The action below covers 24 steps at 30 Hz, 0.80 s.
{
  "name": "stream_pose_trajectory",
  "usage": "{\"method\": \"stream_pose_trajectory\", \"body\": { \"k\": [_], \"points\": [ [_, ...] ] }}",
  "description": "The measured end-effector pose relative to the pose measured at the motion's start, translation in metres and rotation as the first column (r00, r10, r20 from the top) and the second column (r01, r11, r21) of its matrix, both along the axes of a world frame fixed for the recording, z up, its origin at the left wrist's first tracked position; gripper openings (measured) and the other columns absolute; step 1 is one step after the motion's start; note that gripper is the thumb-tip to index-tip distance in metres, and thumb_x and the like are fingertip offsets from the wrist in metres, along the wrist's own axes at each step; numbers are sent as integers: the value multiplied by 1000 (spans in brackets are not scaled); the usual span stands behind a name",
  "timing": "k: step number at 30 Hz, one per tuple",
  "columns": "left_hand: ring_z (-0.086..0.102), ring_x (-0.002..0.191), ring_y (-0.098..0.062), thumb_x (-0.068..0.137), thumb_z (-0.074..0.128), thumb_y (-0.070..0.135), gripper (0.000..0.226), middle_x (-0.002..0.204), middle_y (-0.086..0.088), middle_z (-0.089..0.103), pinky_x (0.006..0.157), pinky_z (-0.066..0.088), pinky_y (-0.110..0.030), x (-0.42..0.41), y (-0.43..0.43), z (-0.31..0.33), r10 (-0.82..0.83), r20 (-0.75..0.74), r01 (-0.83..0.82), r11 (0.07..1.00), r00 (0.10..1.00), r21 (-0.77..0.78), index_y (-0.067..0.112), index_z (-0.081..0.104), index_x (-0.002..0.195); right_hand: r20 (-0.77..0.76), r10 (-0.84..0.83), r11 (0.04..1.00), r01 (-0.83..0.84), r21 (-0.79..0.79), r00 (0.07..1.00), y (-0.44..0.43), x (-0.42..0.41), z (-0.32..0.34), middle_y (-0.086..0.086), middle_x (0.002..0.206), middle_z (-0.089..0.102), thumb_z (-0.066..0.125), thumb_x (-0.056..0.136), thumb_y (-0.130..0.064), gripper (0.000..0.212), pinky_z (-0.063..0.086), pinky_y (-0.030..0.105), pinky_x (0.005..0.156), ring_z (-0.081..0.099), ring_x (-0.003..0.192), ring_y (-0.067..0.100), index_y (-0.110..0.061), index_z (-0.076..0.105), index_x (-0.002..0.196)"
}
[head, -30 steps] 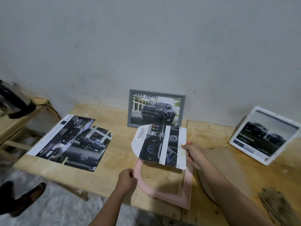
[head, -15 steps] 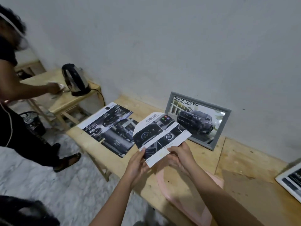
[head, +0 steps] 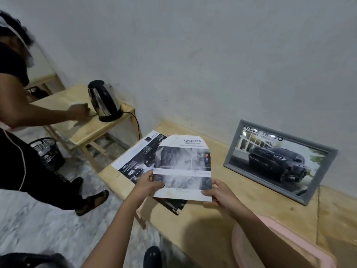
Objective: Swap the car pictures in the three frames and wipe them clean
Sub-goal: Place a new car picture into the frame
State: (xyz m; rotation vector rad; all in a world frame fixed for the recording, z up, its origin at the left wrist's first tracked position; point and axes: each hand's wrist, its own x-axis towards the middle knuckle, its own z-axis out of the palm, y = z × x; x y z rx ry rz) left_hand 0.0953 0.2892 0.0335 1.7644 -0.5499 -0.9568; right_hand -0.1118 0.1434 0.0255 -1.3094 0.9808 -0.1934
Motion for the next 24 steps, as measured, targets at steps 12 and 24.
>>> {"method": "stream_pose_trajectory", "body": {
  "k": [12, 24],
  "points": [
    [60, 82, -27, 68, 65, -14, 39, 87, -8, 65, 74, 50, -37, 204, -25, -38, -1, 342, -55, 986, 940, 154, 23, 58, 77, -252, 104, 989, -126, -73, 962, 17, 206, -37, 14, 90, 66, 67, 84, -10, 18, 55, 23, 62, 62, 71, 17, 1, 60, 97],
    [56, 95, -25, 74, 55, -7, 35, 101, -12, 63, 77, 42, -29, 274, -47, -71, -276, 557, 125, 948, 784, 294, 5, 60, 106, -381, 78, 994, -101, -40, 921, 26, 283, -57, 6, 63, 62, 66, 85, -7, 24, 53, 20, 45, 60, 42, 8, -13, 51, 67]
  ]
}}
